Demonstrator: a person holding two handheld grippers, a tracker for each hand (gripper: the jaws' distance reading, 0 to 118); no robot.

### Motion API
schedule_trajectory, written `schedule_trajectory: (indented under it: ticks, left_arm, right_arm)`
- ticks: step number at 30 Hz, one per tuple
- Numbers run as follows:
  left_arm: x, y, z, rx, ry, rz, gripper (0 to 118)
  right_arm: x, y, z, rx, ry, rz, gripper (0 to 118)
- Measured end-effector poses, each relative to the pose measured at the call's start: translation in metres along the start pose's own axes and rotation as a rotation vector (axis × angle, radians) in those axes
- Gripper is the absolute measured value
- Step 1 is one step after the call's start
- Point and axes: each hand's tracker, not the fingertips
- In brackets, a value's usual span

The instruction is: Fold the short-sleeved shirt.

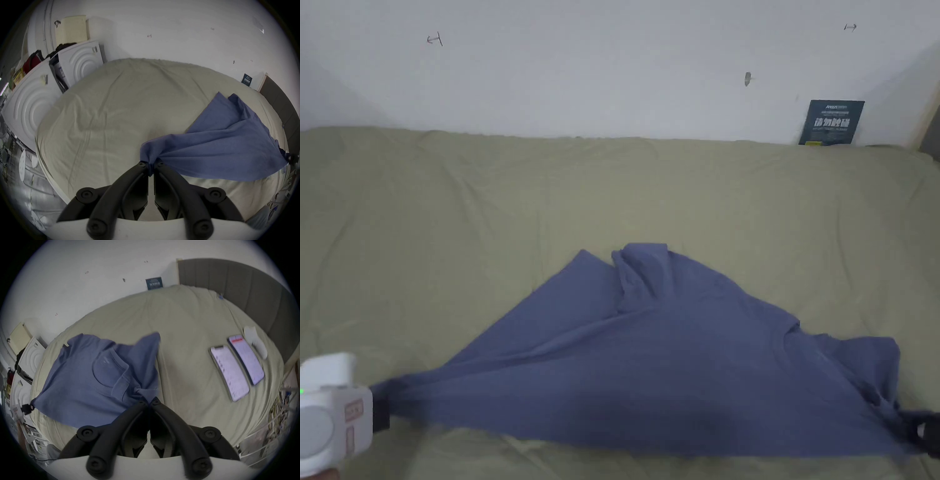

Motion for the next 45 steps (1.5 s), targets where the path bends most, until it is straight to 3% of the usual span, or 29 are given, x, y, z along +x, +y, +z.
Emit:
schedule_trajectory:
  ticks: [8,9,10,11,12,13,14,18,20,21,22,23,25,26,27,38,39,41,42,45]
  left_arm:
    - [0.0,-0.01,-0.017,-0.023,0.011,0.003,2]
    - [-0.001,-0.009,-0.016,-0.015,0.002,0.001,3]
    - [-0.003,-0.009,-0.014,-0.006,-0.005,-0.001,12]
    - [-0.003,-0.01,-0.011,-0.002,-0.004,-0.009,41]
    - [-0.003,-0.009,-0.01,-0.006,0.003,-0.012,98]
    - [-0.005,-0.011,-0.005,-0.001,0.004,-0.014,118]
    - [-0.005,-0.01,0.009,0.085,0.014,-0.027,117]
    - [0.0,-0.018,0.051,0.111,-0.049,-0.001,115]
    - [0.001,-0.027,0.078,0.16,-0.074,0.002,111]
    - [0.001,-0.033,0.089,0.191,-0.088,0.002,93]
    - [0.001,-0.039,0.095,0.203,-0.118,0.0,51]
    - [-0.004,-0.045,0.096,0.192,-0.129,-0.009,0]
    - [-0.007,-0.062,0.097,0.273,-0.111,0.086,0]
    - [-0.01,-0.066,0.098,0.312,-0.111,0.119,0]
    - [-0.017,-0.064,0.094,0.258,-0.15,0.05,0]
    - [-0.061,-0.033,0.044,0.129,-0.144,0.135,0]
    - [-0.058,-0.024,0.037,0.096,-0.158,0.117,29]
    - [-0.052,-0.012,0.019,0.045,-0.142,0.104,117]
    - [-0.051,-0.006,0.021,0.175,-0.137,0.056,115]
    - [-0.038,0.013,0.002,0.069,-0.108,0.041,116]
  right_arm:
    - [0.002,-0.009,-0.023,-0.034,-0.023,-0.039,4]
    - [0.002,-0.008,-0.022,-0.036,-0.026,-0.04,18]
    - [0.001,-0.006,-0.019,-0.043,-0.068,-0.023,48]
    - [0.0,-0.006,-0.014,-0.04,-0.083,-0.011,83]
    - [-0.005,-0.006,-0.001,-0.029,-0.068,-0.006,114]
    - [-0.008,-0.007,0.01,0.01,-0.054,0.007,118]
    - [-0.013,-0.007,0.02,0.039,-0.058,0.028,118]
    - [-0.035,-0.017,0.054,0.108,-0.045,0.074,118]
    - [-0.04,-0.024,0.064,0.159,-0.016,0.085,112]
    - [-0.046,-0.029,0.071,0.182,0.015,0.091,84]
    - [-0.052,-0.033,0.077,0.197,0.041,0.103,41]
    - [-0.06,-0.039,0.081,0.2,0.024,0.121,0]
    - [-0.074,-0.051,0.09,0.258,-0.03,0.163,0]
    - [-0.078,-0.052,0.093,0.235,0.012,0.188,0]
    - [-0.083,-0.054,0.095,0.225,0.031,0.194,0]
    - [-0.121,-0.06,0.084,0.18,0.066,0.282,0]
    - [-0.122,-0.06,0.083,0.177,0.065,0.282,0]
    - [-0.125,-0.059,0.077,0.165,0.069,0.282,0]
    - [-0.126,-0.059,0.076,0.161,0.071,0.277,0]
    - [-0.129,-0.059,0.072,0.153,0.071,0.278,0]
